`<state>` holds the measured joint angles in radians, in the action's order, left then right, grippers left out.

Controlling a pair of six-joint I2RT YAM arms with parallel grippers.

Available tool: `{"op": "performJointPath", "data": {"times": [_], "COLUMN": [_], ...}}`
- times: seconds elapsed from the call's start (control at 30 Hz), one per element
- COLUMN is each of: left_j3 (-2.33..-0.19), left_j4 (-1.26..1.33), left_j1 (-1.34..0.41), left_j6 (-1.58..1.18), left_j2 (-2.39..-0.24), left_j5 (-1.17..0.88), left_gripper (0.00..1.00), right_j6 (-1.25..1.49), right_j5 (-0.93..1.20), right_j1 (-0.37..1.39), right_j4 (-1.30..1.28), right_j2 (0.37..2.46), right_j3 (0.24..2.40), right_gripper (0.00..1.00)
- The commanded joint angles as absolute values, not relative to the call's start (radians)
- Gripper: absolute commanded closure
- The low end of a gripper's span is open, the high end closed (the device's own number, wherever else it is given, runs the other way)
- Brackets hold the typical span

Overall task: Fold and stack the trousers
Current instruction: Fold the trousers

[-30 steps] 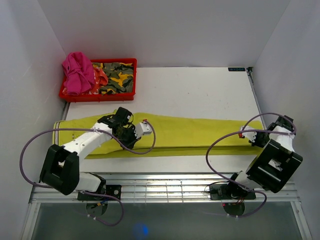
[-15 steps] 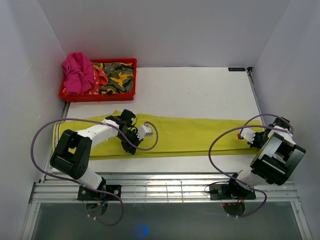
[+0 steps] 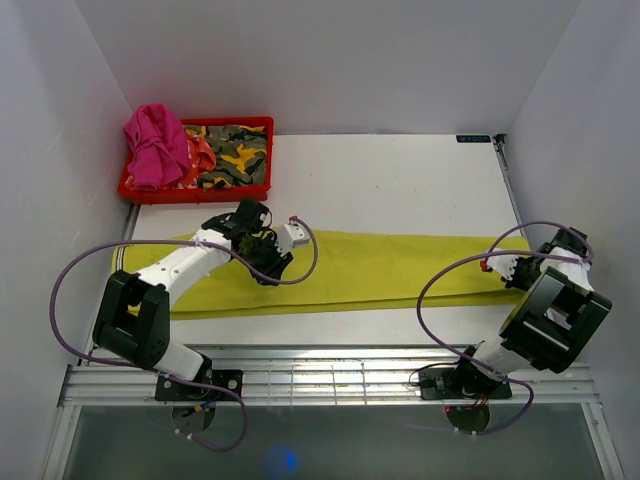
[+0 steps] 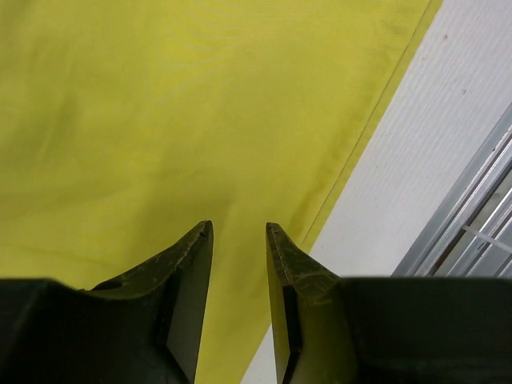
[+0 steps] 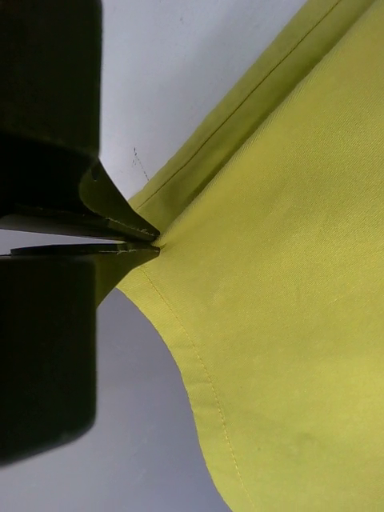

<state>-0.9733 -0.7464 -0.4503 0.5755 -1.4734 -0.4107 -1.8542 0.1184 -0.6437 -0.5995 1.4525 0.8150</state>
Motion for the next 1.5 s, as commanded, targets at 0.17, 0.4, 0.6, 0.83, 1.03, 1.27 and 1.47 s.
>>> {"op": "performJointPath", "data": {"times": [0.17, 0.4, 0.6, 0.83, 1.03, 1.27, 1.47], "left_j3": [-0.945, -0.847, -0.789, -0.752, -0.742, -0.732, -0.742], "left_j4": [-0.752, -0.719, -0.690, -0.627, -0.618, -0.623, -0.635], "left_j1": [-0.457, -0.477, -0.480, -0.479, -0.477, -0.462, -0.437], "left_j6": [0.574, 0.581, 0.598, 0.535, 0.509, 0.505, 0.508], "left_j2": [-1.456, -1.460, -1.506, -1.568, -1.606, -1.624, -1.635], "left_j5": [-0.497, -0.499, -0.434, -0.382, -0.383, -0.390, -0.388], "left_gripper": [0.57, 0.57, 0.68, 1.00, 1.00, 1.00, 1.00], "right_j6": [-1.848, -1.848, -1.847, -1.842, -1.839, -1.899, -1.916], "right_j5": [0.136, 0.124, 0.120, 0.117, 0.106, 0.077, 0.061], "right_j1": [-0.644, -0.635, -0.632, -0.629, -0.630, -0.652, -0.680], "right_j4": [-0.650, -0.663, -0.669, -0.707, -0.779, -0.831, -0.757], "right_j2": [1.402, 1.401, 1.396, 1.402, 1.390, 1.332, 1.354], "right_j3": [0.899, 0.907, 0.917, 0.983, 1.054, 1.022, 0.905], "right_gripper": [0.92, 0.92, 0.92, 0.92, 0.92, 0.92, 0.92]}}
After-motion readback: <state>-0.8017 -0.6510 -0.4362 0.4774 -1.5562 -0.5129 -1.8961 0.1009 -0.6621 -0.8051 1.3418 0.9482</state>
